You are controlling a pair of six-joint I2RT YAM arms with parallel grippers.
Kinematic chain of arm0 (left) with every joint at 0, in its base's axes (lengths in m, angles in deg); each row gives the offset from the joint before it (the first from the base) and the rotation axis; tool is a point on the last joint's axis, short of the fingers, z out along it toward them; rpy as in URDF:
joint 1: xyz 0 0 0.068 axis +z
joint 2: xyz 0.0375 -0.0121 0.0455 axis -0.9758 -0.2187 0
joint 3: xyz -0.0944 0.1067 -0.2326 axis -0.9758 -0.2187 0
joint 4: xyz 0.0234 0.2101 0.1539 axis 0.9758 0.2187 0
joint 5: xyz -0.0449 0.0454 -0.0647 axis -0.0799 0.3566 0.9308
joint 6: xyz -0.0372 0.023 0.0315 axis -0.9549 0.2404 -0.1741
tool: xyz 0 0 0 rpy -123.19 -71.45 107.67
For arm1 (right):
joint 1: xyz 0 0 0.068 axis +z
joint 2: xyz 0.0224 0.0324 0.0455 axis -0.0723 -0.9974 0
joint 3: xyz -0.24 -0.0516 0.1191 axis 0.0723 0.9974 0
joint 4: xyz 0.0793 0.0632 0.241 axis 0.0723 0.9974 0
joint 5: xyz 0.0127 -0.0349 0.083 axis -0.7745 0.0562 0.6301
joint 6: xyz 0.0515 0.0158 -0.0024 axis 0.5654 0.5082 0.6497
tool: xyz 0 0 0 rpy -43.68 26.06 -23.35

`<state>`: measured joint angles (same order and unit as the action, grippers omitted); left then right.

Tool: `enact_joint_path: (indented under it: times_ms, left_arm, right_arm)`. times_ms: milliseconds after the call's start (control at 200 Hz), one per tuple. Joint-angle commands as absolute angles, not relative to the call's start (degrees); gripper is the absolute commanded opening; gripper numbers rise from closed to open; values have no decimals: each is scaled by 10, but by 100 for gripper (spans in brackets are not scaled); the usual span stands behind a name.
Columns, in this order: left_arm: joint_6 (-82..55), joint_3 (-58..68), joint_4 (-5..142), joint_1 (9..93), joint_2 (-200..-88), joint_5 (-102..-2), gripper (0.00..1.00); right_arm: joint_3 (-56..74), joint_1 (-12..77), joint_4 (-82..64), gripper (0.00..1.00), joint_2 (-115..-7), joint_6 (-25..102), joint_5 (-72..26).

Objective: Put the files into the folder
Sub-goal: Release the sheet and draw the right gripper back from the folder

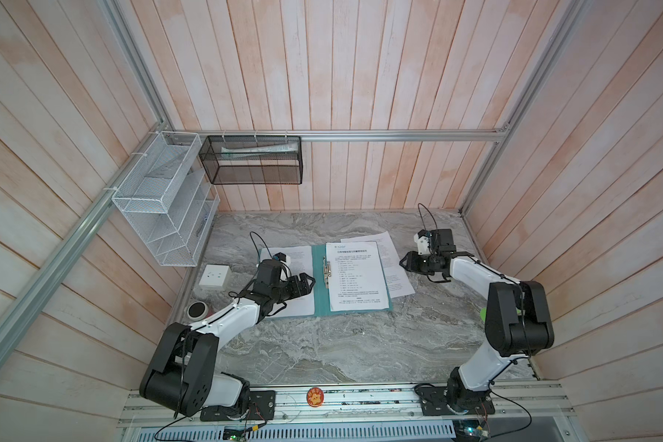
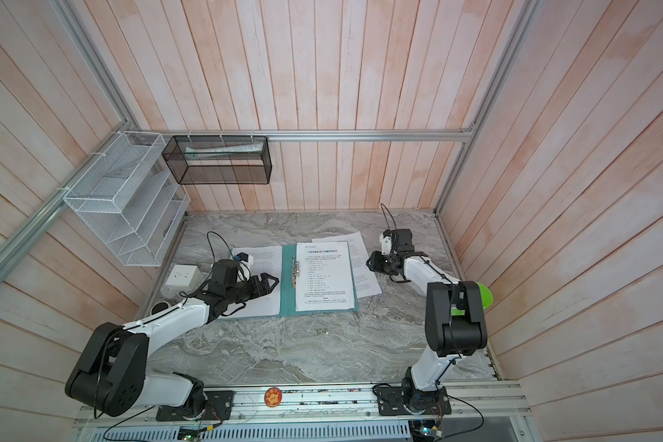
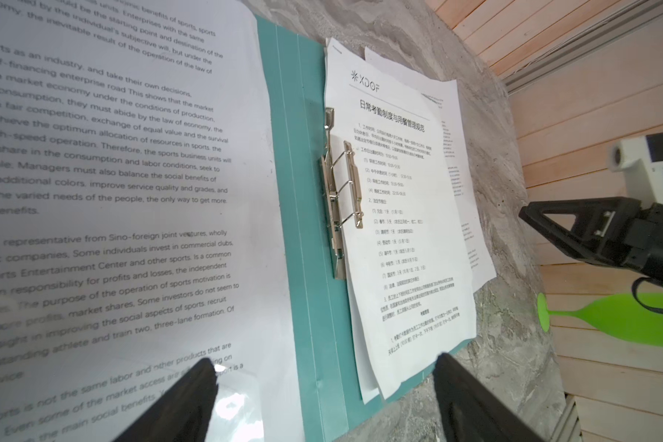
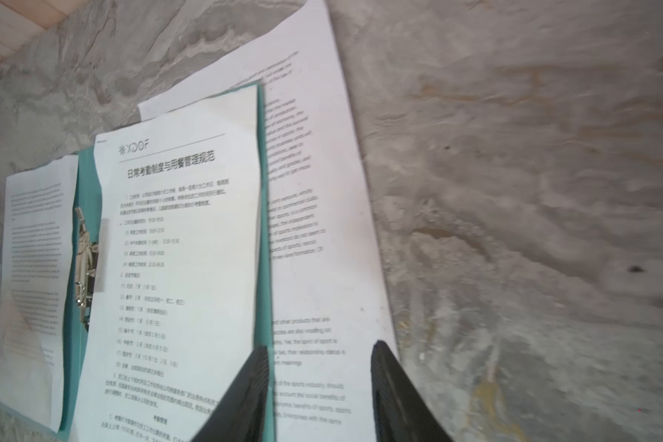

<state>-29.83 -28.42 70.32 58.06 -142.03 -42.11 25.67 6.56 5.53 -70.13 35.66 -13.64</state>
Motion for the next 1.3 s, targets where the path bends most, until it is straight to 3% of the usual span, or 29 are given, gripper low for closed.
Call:
enact_joint_path:
  times_ms: [0,185,345,925,1295]
  left_arm:
    - [-289,-257,689,568,-1421,-427,91]
    - [-293,-253,673,559,-1438,-413,91]
    - [-293,-255,666,555,-1454,-406,90]
    - [-290,-263,668,553,-1460,-409,90]
    - [-287,-255,671,554,-1470,-406,90]
  right_arm:
    - [321,28,55,44,-668,371,-98]
    - [454,-35,-9,52,-588,408,-27]
    - [514,-70,-55,52,-576,435,40]
    - [525,-75,-239,49,-741,534,180]
    - [478,-39,-317,35,-831,595,229]
